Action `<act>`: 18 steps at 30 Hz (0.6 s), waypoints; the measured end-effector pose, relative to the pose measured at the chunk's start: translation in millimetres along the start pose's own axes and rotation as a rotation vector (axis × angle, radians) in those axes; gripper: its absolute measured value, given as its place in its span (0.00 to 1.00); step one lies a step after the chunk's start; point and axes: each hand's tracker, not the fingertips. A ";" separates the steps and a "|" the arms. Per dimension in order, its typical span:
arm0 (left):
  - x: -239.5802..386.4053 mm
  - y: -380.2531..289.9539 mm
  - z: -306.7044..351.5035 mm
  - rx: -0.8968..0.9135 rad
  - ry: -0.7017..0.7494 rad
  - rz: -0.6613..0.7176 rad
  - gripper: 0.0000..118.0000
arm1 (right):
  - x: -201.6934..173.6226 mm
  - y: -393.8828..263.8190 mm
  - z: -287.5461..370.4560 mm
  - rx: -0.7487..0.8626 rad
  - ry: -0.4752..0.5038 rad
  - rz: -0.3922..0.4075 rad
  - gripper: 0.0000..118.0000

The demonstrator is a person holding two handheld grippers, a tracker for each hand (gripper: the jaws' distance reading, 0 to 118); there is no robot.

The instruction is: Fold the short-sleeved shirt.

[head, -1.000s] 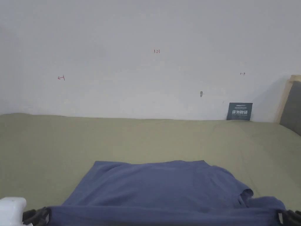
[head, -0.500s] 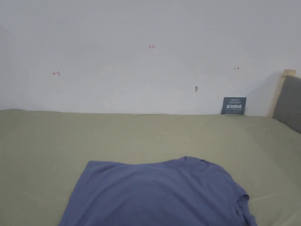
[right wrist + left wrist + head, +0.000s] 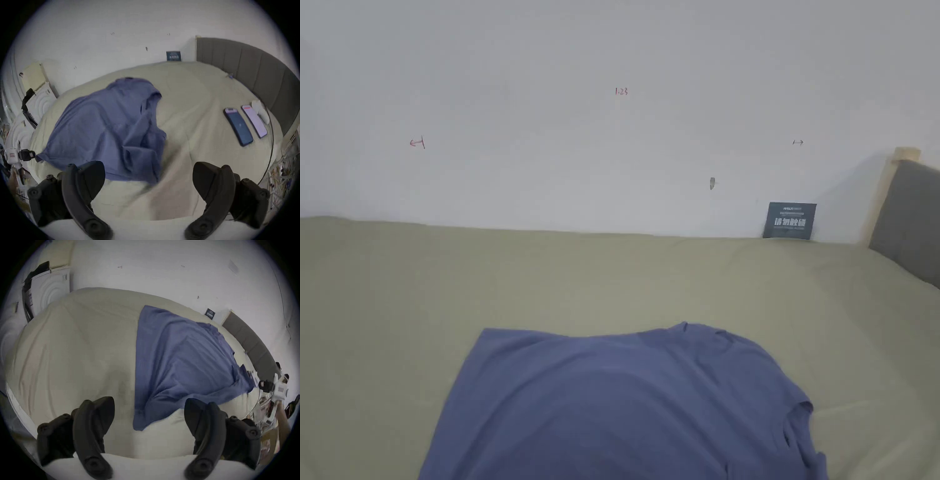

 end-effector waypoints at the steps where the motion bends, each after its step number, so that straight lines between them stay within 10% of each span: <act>1: 3.3 3.5 6.5 0.010 0.019 -0.012 0.81 | -5.3 3.0 2.7 -0.002 -0.018 0.014 0.93; 3: 11.9 9.8 16.8 0.057 0.055 -0.062 0.78 | -16.6 6.2 7.3 -0.027 -0.052 0.032 0.91; 5: 17.8 11.3 24.2 0.078 0.055 -0.095 0.61 | -22.3 5.3 9.2 -0.041 -0.049 0.028 0.63; 6: 20.8 10.9 26.8 0.089 0.063 -0.099 0.27 | -23.9 3.3 9.2 -0.057 -0.041 0.023 0.19; 7: 21.6 9.6 27.6 0.100 0.070 -0.095 0.00 | -25.5 1.8 7.5 -0.072 -0.033 0.019 0.06; 18: 26.3 -1.6 14.5 0.020 0.049 -0.040 0.06 | -31.8 -22.6 -6.9 -0.118 -0.045 0.003 0.06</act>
